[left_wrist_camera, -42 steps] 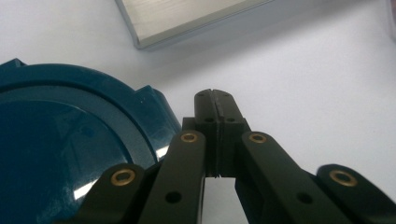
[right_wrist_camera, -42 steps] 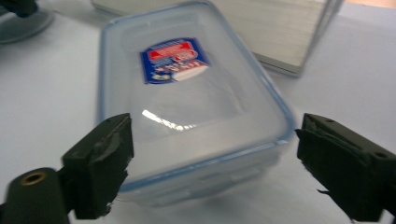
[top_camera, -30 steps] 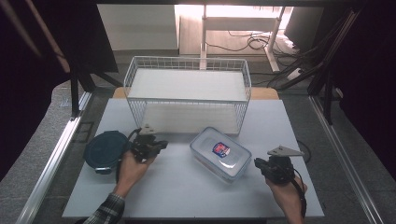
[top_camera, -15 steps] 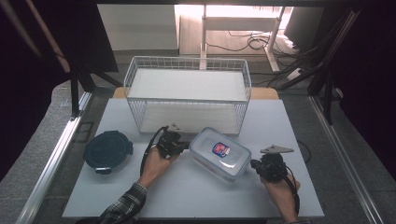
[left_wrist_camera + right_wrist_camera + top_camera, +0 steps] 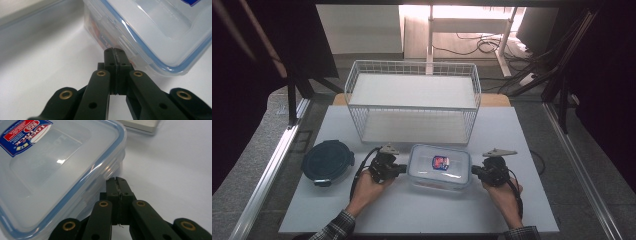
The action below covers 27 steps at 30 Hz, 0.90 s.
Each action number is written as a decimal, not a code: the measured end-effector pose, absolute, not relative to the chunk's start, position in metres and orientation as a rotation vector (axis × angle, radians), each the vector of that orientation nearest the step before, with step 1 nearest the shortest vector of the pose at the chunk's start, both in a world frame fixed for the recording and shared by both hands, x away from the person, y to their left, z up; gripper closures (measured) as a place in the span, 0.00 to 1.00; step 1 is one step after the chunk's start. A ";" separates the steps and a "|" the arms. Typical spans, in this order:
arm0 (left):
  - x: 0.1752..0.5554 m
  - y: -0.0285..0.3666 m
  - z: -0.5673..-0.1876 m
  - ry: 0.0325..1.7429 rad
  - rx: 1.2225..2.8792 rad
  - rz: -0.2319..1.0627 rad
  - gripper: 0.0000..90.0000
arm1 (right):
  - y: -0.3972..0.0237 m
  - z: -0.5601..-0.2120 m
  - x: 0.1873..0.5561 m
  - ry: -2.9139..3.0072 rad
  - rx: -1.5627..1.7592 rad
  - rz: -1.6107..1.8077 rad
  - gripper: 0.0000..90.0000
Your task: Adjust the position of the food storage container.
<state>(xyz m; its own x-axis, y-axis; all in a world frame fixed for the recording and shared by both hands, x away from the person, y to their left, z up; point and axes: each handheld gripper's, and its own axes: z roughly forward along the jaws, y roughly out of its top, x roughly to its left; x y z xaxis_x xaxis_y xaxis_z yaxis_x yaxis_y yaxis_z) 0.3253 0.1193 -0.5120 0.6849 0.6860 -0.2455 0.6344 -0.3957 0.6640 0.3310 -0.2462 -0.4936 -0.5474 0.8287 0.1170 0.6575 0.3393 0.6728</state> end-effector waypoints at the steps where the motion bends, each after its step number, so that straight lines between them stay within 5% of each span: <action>1: 0.323 0.122 -0.512 1.014 2.133 0.092 1.00 | -0.243 -0.494 0.332 2.371 1.332 1.020 0.99; 18: 0.284 0.159 -0.514 1.102 2.077 0.156 1.00 | -0.201 -0.497 0.328 2.468 1.168 1.034 0.96; 27: 0.265 0.183 -0.506 1.072 1.999 0.294 0.49 | -0.221 -0.481 0.314 2.376 1.124 1.048 0.55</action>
<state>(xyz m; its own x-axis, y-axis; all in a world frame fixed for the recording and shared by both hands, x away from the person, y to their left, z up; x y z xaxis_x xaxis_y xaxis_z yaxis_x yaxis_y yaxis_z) 0.2647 0.1831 -0.5064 0.6085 0.7756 -0.1678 0.5820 -0.2924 0.7588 0.3143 -0.2207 -0.4805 -0.6438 0.7646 0.0292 0.5373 0.4246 0.7287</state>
